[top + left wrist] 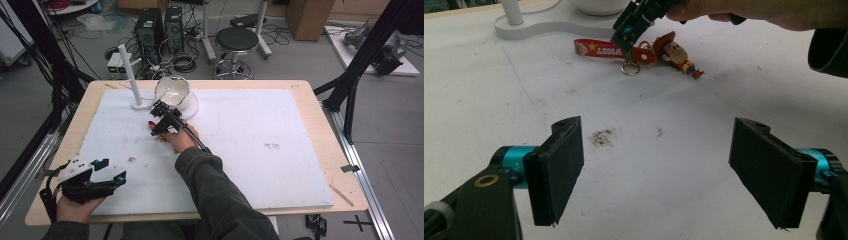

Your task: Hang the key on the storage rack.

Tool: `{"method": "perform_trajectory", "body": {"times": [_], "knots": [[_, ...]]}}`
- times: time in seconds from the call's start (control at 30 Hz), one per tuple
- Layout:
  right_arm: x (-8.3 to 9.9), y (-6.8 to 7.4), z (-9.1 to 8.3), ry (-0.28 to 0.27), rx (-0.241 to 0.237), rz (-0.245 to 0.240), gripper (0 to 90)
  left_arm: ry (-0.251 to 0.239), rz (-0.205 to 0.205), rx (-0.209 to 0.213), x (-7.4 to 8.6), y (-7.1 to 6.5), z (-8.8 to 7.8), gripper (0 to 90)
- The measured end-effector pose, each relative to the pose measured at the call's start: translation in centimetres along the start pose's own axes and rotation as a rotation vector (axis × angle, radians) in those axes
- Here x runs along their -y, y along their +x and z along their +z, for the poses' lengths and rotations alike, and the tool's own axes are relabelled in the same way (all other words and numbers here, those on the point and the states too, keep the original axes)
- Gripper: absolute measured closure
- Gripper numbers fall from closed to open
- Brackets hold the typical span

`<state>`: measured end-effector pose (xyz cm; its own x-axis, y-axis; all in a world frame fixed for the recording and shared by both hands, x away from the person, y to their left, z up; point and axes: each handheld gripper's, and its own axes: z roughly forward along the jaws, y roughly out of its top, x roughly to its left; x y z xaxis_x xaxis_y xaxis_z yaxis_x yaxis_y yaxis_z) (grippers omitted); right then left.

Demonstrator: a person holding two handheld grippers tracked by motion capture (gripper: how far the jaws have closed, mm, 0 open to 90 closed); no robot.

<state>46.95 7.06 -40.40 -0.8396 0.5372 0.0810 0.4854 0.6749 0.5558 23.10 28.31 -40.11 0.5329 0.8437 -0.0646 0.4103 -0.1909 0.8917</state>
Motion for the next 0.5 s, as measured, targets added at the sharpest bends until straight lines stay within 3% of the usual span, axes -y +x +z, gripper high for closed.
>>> {"method": "perform_trajectory", "body": {"times": [0.5], "knots": [[0.07, -0.16, 0.88, 0.029, 0.007, 0.014, 64.4, -0.002, 0.001, -0.003, -0.02, 0.0, 0.0, 22.4]]}}
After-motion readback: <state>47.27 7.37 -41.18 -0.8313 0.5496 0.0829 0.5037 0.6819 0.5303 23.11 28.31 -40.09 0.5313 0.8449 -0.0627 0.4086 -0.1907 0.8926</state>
